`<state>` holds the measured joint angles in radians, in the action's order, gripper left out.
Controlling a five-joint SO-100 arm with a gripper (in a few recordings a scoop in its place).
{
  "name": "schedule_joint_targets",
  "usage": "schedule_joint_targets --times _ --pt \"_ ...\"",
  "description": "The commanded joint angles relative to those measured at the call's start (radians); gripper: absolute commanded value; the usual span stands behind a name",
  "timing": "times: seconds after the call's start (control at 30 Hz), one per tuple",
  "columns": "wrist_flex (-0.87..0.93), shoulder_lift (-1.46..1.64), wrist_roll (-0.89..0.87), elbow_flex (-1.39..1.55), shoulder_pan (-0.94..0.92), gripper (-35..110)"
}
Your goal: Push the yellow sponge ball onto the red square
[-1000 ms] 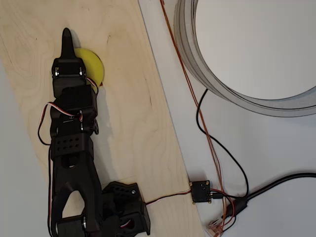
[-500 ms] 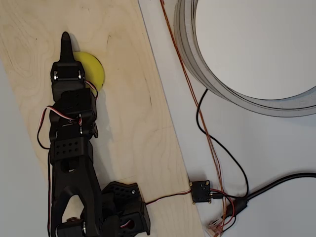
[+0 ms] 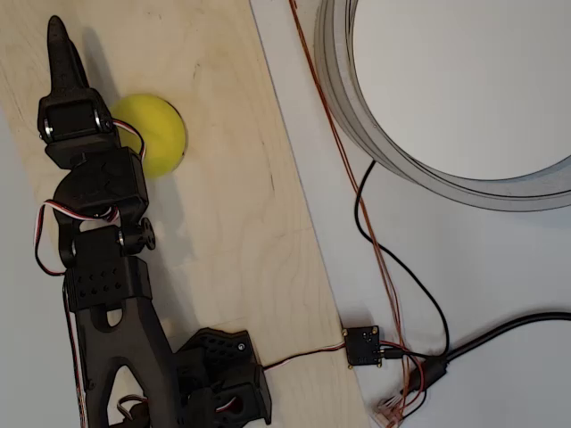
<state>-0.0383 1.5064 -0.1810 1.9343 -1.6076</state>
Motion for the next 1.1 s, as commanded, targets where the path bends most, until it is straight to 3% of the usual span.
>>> schedule_joint_targets --times 0.0,0.17,0.33,0.47,0.67,0.77,0.8,0.83,0.9,1.07 --pt "-0.048 0.084 0.011 -0.061 0.009 19" --pt "-0.051 0.101 0.087 -0.138 0.026 19" --pt "-0.063 0.103 0.035 -0.132 0.015 19" --pt "-0.138 0.11 0.143 -0.08 0.014 38" --pt "-0.137 0.12 0.147 -0.095 0.014 42" --pt "-0.153 0.129 0.135 -0.106 0.012 32" --pt "-0.198 0.138 0.08 -0.092 0.003 12" --pt "-0.207 0.141 0.063 -0.098 -0.005 0" --pt "-0.204 0.132 0.135 -0.104 -0.005 -1" --pt "-0.212 0.127 0.129 -0.08 -0.021 -1"
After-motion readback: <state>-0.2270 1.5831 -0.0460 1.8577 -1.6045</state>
